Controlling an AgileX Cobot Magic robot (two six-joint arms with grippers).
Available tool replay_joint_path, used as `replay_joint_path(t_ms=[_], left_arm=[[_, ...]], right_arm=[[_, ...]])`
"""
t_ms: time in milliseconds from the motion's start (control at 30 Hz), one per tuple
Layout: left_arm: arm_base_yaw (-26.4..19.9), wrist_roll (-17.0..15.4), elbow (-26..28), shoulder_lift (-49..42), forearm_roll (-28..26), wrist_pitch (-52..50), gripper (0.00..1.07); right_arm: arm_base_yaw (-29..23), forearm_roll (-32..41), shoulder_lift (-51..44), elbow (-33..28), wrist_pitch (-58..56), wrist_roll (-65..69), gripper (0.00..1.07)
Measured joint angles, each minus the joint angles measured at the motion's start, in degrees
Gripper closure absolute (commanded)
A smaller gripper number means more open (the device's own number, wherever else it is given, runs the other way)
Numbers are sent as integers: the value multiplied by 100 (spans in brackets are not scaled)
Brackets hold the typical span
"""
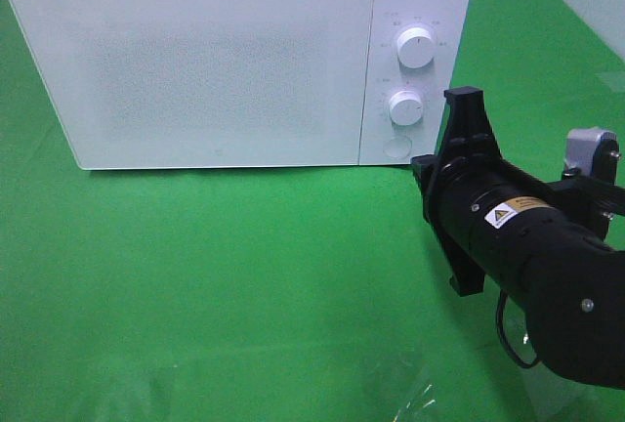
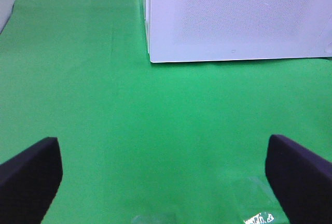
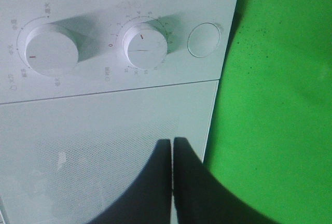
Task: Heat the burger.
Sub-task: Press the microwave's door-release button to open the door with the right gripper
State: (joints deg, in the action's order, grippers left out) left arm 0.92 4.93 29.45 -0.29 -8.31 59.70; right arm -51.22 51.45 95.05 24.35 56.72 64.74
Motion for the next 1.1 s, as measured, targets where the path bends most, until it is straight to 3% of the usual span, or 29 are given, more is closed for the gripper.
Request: replay_joint_path(t_ms=[400, 633, 767, 1100], left_arm=[[0, 0, 0, 0, 0, 0, 6], [0, 0, 0, 0, 0, 0, 6], [0, 0, 0, 0, 0, 0, 6], [0, 0, 0, 0, 0, 0, 6]], right_arm=[[166, -23, 241, 11, 23, 367, 107], [223, -235, 791, 344, 6, 859, 107], [682, -802, 1180, 733, -321, 1169, 107], [1255, -1226, 1570, 1266, -636, 1301, 107]])
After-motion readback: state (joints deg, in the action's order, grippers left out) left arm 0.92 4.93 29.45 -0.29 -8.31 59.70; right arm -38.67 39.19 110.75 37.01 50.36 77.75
